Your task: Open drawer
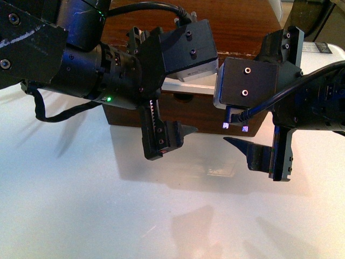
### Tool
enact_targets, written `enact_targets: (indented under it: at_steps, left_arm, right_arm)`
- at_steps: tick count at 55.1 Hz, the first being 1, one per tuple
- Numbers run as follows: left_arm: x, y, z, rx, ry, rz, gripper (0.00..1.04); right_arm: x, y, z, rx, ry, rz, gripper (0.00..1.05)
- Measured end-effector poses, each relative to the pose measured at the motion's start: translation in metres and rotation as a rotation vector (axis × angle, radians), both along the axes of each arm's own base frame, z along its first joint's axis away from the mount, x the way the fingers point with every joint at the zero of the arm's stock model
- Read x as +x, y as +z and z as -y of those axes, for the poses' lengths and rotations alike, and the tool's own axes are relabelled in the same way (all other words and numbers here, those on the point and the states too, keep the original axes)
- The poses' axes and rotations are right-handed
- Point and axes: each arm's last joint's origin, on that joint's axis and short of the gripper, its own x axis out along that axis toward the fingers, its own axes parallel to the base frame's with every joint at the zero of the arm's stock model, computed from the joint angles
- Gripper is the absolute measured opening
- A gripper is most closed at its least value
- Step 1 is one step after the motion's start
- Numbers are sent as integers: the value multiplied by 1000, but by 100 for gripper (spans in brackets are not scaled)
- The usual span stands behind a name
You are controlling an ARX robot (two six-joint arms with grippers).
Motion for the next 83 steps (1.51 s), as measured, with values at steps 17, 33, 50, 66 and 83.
enact_targets:
  at_steps: [17,33,50,66,83]
  left_arm:
    - [13,-6,3,35,-5,-1,96]
    - [23,-10,1,67,-15,4,96]
    - [33,-15,-4,92,-8,-8,96]
    - [42,-19,-10,143,17,-42,96]
    - [51,-21,-14,175,18,-52,96]
  right_arm:
    - [2,1,-2,16,19,1,96]
    - [6,1,-2,24,25,-1,96]
    - [10,-1,-3,27,29,-7,96]
    - [18,-7,-5,15,33,-23,96]
    - [26,-14,-9,-5,41,-27,96]
